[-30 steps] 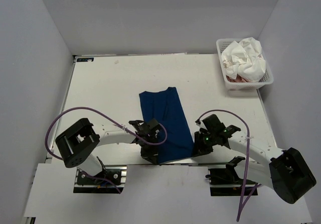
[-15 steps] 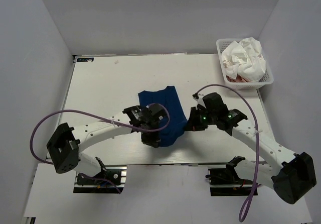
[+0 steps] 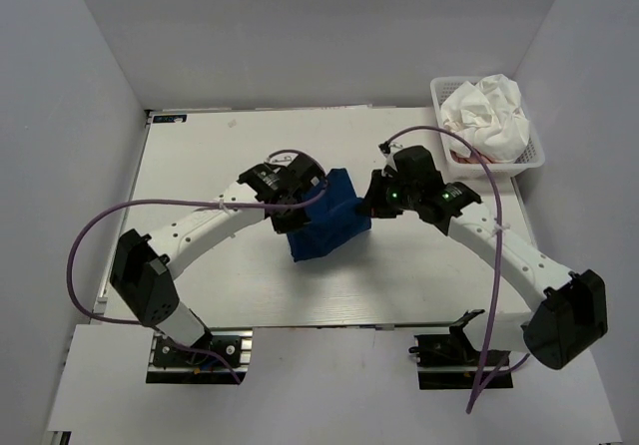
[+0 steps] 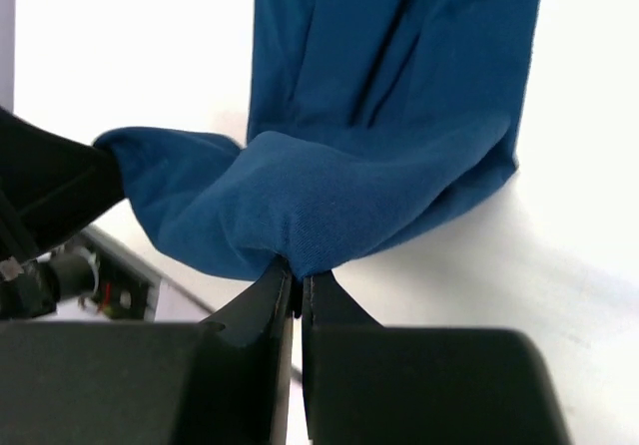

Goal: Fold and stack the t-shirts

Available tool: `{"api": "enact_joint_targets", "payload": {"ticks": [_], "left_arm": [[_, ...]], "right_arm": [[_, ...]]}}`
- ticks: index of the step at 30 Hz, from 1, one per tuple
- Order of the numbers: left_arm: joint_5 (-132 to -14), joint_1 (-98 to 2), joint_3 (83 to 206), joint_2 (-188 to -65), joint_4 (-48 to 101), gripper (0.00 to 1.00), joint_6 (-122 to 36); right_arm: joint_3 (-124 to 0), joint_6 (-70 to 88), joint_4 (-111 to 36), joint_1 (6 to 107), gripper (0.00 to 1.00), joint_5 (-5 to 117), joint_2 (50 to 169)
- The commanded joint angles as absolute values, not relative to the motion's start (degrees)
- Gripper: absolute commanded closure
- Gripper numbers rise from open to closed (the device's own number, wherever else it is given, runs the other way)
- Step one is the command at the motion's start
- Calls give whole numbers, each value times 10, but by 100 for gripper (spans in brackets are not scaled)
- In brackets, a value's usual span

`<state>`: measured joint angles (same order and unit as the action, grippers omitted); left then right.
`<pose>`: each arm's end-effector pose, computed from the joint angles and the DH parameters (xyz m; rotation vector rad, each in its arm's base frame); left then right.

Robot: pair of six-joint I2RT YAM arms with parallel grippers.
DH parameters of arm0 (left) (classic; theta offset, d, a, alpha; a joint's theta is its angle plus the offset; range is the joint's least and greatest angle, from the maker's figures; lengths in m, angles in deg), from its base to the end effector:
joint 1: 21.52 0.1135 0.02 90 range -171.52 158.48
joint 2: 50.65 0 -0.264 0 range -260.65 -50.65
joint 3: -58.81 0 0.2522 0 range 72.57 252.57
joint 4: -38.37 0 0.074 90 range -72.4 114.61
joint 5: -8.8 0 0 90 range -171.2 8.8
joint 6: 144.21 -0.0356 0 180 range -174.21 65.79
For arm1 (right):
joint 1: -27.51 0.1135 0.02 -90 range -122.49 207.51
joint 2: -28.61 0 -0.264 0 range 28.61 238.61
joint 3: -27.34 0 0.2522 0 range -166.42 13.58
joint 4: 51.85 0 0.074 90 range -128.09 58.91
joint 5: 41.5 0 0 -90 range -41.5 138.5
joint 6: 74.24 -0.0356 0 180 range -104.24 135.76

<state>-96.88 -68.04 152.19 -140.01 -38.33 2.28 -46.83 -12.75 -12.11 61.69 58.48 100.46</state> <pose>0.2140 -0.2117 0.2918 -0.2953 2.7247 -0.0918 0.2252 0.1604 0.3083 -0.2155 2.3211 0.7722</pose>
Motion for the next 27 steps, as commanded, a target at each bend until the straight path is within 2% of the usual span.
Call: {"api": "enact_joint_targets", "payload": {"ticks": [1,8,27], "left_arm": [[-1020,-648,1558,-1399,-364,100,22],[-1032,-597,1623,-1445,-337,100,-31],[-938,-492,1832,-1677,-262,100,-131]], "right_arm": [[-514,-136,-175,607,100,563,1036],[-589,-125,-183,588,100,562,1122],[-747,-140,-154,510,100,574,1343]]}}
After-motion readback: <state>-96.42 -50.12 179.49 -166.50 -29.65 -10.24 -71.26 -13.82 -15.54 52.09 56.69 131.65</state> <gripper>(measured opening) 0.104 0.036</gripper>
